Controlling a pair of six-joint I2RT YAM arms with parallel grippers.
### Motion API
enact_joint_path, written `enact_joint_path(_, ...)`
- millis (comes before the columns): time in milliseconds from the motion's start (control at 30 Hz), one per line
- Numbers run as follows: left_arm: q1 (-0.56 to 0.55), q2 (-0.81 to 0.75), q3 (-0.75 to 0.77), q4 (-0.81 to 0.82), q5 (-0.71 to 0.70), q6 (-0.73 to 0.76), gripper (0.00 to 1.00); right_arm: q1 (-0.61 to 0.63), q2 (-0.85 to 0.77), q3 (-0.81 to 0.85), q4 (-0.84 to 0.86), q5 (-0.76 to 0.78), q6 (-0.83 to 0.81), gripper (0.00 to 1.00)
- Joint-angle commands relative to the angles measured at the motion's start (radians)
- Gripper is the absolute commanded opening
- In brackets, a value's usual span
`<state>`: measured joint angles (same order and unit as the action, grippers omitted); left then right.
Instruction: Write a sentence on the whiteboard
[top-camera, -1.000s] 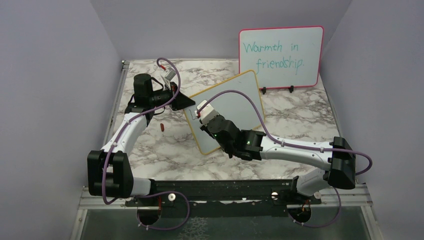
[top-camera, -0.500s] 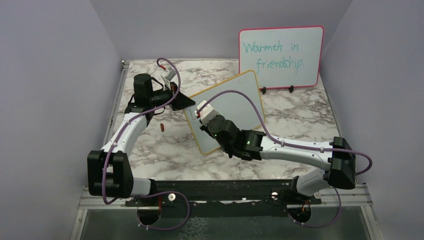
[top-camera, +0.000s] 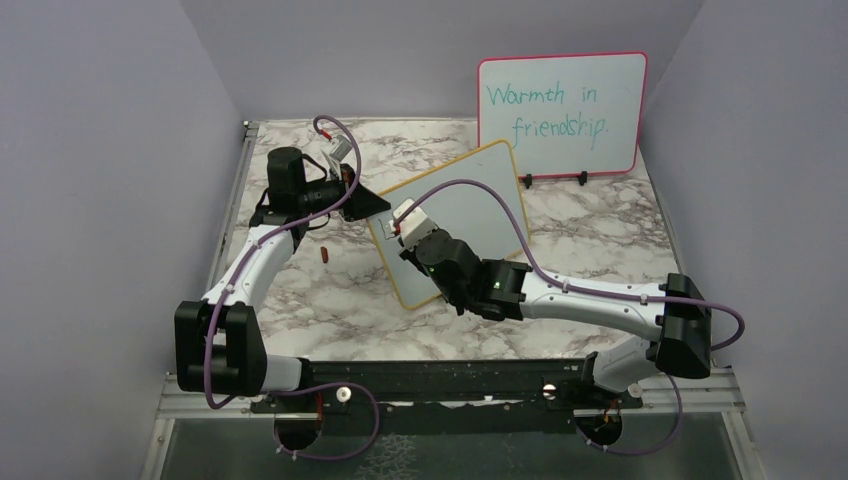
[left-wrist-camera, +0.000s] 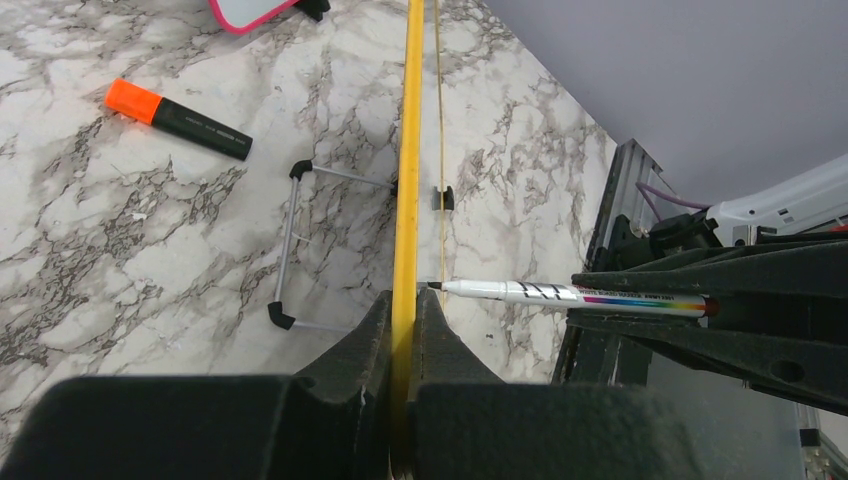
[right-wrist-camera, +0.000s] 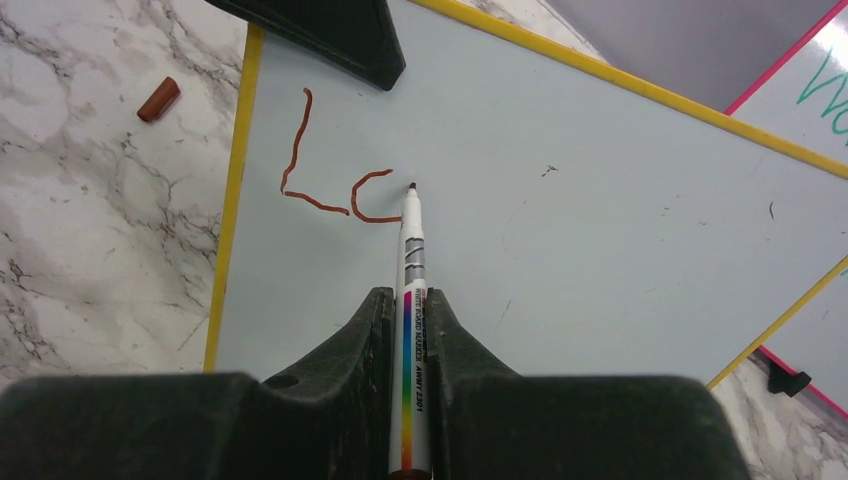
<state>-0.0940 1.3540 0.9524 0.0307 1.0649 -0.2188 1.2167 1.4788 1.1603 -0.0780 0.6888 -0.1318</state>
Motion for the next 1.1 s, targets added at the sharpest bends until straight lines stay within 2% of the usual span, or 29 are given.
enact_joint_path(0, -0.032, 0.022, -0.007, -0.081, -0.032, 0.083, 0.0, -0.014, 0.008, 0.028, 0.055, -0.027, -0.003, 0.01)
enact_joint_path(1067, -0.032, 0.028, -0.003, -0.09, -0.04, 0.091, 0.0, -0.014, 0.015, 0.039, -0.01, -0.083, 0.016, 0.01)
